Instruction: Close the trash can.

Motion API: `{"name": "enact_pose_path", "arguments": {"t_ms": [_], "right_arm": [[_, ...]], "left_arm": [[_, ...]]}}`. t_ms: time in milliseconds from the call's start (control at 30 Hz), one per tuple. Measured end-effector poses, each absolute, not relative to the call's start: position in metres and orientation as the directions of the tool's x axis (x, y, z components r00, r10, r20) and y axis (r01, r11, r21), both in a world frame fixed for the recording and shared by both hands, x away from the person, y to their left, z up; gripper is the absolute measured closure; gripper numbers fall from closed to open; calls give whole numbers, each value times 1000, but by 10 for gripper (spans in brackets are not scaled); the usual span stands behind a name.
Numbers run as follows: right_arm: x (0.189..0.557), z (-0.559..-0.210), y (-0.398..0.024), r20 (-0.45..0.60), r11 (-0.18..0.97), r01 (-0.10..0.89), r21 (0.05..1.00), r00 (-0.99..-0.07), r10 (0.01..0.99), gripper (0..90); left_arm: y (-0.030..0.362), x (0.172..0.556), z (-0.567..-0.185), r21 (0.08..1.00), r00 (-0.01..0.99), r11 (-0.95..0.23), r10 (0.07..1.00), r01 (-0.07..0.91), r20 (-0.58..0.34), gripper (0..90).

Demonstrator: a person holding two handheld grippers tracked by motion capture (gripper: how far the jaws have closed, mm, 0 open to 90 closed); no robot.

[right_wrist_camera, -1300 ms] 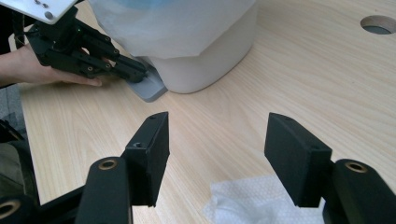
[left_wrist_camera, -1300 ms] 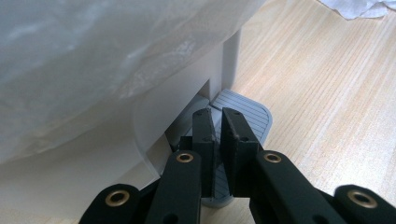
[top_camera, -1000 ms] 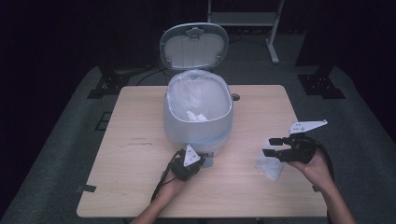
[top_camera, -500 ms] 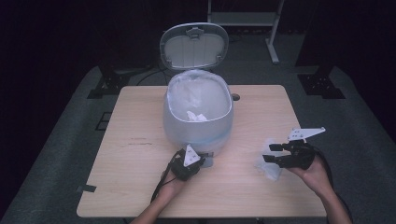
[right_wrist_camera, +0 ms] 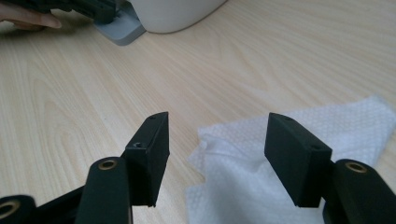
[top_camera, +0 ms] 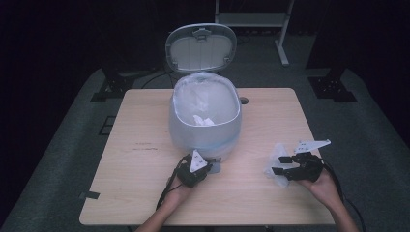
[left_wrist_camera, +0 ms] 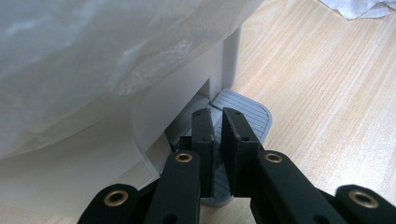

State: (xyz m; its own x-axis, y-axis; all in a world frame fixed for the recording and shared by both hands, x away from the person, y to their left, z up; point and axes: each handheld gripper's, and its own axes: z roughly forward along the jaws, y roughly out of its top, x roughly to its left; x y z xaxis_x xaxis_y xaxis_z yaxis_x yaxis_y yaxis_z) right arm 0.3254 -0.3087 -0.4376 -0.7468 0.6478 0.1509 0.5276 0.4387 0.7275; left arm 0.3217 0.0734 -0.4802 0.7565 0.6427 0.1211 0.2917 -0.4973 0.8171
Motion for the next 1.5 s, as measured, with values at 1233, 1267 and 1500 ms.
{"name": "enact_pose_path", "arguments": {"t_ms": [1233,1267,1500], "right_arm": [[325,-473,-308,124,460,562,687,-715,688,449],[324,-473,-308,125,457,562,689,-713,690,457],[321,-474,-305,64,483,535,693,-714,697,516]], "left_arm": [[74,321,-480,818,760,-496,639,291,117,837],[73,321,-480,818,760,-495,640,291,117,837],[74,321,-481,819,762,-495,638,290,115,837]]}}
